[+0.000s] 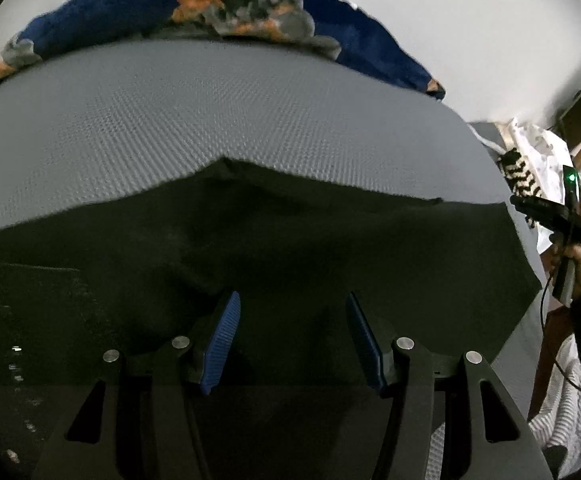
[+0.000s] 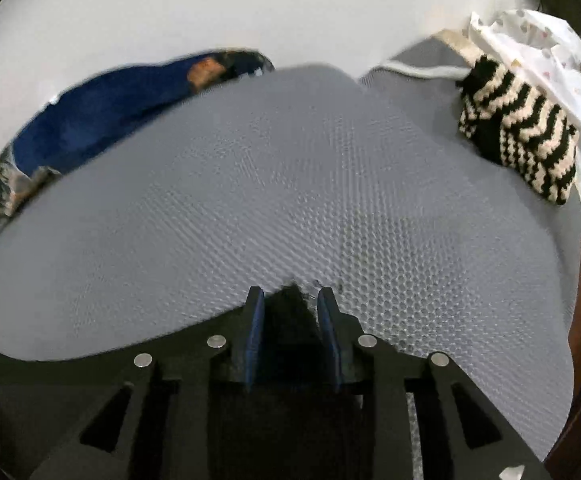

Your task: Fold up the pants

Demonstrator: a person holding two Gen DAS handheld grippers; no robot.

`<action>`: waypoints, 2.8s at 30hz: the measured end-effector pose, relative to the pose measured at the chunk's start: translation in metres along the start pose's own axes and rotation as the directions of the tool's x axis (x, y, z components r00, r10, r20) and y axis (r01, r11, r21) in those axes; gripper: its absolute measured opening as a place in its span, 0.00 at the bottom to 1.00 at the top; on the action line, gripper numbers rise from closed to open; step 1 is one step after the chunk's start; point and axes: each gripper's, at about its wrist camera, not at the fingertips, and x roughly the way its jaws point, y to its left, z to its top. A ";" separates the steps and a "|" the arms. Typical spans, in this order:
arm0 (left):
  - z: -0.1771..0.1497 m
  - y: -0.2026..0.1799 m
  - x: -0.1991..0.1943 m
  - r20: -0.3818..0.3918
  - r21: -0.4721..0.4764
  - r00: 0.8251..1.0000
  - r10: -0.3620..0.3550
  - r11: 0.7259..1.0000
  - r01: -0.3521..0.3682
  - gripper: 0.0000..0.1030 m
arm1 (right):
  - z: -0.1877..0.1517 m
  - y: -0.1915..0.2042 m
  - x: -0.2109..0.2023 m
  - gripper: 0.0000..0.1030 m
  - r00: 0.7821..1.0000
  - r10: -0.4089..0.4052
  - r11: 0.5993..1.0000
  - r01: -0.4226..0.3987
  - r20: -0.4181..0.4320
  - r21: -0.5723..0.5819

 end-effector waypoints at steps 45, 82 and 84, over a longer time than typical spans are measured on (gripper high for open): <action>-0.057 0.120 -0.064 0.095 -0.067 0.976 0.195 0.980 -0.189 0.61 | -0.112 0.456 0.032 0.16 0.745 0.430 0.507 -0.667 -0.510 -0.547; 0.053 0.045 0.059 0.033 0.095 0.996 0.084 0.992 -0.087 0.55 | -0.103 0.267 0.020 0.24 0.944 0.272 0.844 -0.326 -0.185 -0.425; 0.049 0.043 0.047 0.047 0.096 0.995 0.093 0.991 -0.098 0.55 | -0.103 0.261 0.011 0.26 0.945 0.282 0.855 -0.326 -0.168 -0.404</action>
